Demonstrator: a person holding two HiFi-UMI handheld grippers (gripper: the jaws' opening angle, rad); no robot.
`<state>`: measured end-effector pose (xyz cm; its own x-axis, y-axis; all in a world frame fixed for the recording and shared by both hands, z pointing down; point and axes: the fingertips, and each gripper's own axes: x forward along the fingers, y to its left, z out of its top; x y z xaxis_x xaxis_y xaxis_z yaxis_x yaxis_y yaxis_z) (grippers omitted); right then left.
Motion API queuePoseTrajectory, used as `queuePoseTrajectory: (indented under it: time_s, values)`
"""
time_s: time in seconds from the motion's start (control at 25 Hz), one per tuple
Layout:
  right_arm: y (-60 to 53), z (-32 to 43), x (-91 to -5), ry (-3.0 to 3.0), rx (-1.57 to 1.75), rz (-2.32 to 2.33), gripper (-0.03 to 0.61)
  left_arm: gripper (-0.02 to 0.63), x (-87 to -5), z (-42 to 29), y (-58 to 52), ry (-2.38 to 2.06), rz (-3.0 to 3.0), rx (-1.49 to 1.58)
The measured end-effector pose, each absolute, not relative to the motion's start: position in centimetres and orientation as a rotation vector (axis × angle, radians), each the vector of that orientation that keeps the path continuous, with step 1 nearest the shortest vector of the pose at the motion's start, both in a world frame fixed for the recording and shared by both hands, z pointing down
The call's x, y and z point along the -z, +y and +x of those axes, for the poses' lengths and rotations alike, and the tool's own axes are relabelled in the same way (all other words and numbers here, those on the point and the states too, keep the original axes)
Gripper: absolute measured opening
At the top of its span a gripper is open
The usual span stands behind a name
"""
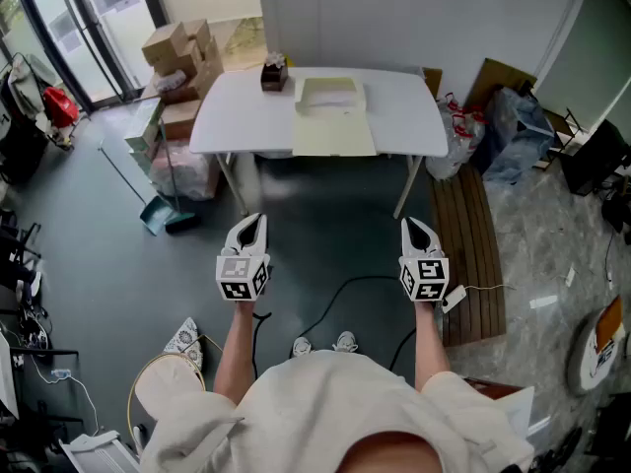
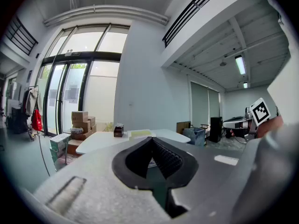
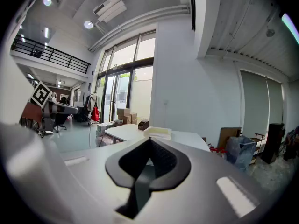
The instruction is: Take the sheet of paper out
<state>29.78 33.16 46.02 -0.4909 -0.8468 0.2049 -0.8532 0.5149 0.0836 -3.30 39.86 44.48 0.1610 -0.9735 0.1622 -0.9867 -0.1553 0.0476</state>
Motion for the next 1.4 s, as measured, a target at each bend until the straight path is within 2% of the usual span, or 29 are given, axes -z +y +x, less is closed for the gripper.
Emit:
queuePoseTrajectory:
  time_s: [0.48,1.12,1.4]
  values:
    - [31.8,29.7,-46.0,-2.566,-0.046,1.429,0.0,0.002,-44.0,-1.5,37.9,-1.947,2.287,-0.138]
    - [28.9,32.6,-47.5,-2.605,-0.009,1.35,0.002,0.002,-45.2,4.5,34.8,-1.947,2.29,-0.168]
    - [26.4,32.1,-48.2,-2.61,-0.015,1.332,0.002,0.002,-46.7,4.3,32.7,-1.943,2.261,-0.17]
